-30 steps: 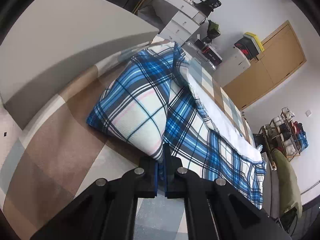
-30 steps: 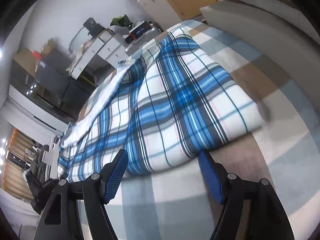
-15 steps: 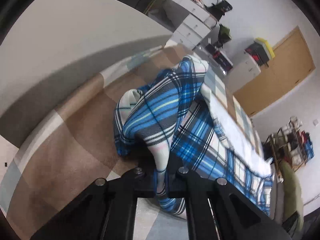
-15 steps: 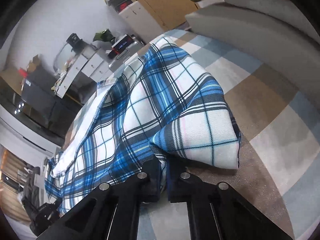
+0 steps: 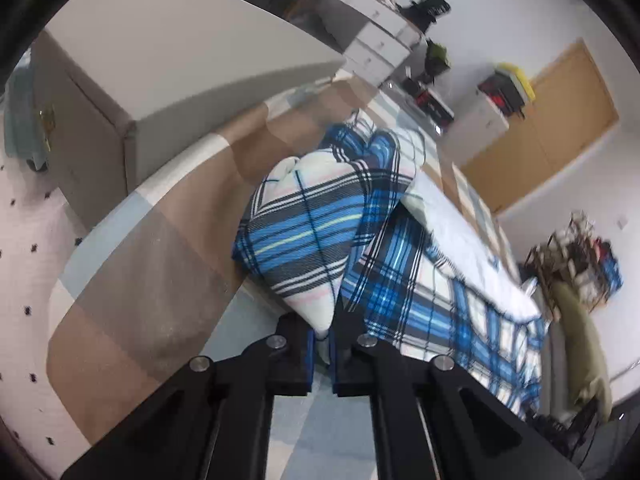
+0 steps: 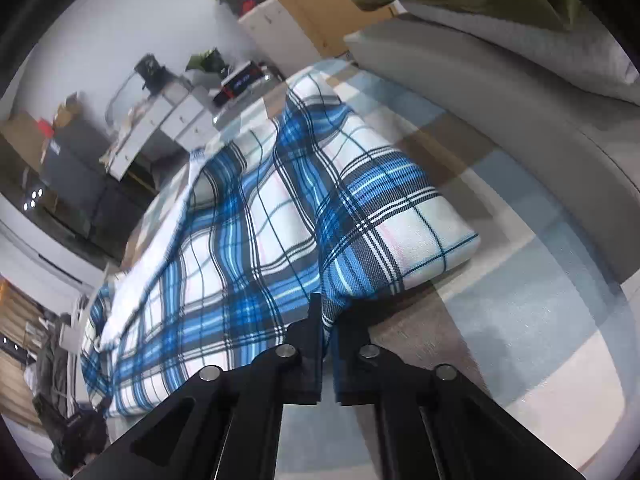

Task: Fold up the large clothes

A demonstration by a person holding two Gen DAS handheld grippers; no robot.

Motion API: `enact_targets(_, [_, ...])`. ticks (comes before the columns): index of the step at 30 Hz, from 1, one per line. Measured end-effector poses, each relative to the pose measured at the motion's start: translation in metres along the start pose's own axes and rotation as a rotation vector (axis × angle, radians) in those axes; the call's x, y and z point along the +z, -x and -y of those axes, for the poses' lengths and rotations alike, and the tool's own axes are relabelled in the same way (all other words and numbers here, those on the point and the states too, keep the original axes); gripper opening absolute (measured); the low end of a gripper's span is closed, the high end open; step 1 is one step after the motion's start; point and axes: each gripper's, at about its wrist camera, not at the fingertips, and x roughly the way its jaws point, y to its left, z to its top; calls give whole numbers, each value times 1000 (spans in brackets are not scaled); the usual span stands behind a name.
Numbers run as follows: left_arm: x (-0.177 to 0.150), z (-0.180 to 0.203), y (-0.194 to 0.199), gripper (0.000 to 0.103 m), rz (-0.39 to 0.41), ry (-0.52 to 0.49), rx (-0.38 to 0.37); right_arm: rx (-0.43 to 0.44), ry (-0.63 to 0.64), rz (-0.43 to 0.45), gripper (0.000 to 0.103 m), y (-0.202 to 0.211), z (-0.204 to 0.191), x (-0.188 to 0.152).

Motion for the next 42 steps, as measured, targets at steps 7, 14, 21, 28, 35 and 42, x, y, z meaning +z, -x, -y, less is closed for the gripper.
enact_targets(7, [22, 9, 33, 62, 116, -93, 85, -2, 96, 13, 47, 28, -7, 7])
enact_targets(14, [55, 61, 15, 63, 155, -351, 66, 123, 243, 46, 61, 36, -60, 10])
enact_targets(21, [100, 85, -73, 0, 19, -407, 90, 201, 153, -95, 61, -39, -93, 54])
enact_targets(28, [127, 32, -83, 13, 29, -223, 163, 250, 147, -221, 61, -98, -132, 66])
enact_targets(35, [123, 23, -53, 48, 62, -168, 171, 337, 168, -202, 2, -126, -175, 83])
enact_targets(42, [121, 64, -39, 63, 50, -260, 0, 280, -58, -90, 6, -142, -159, 134])
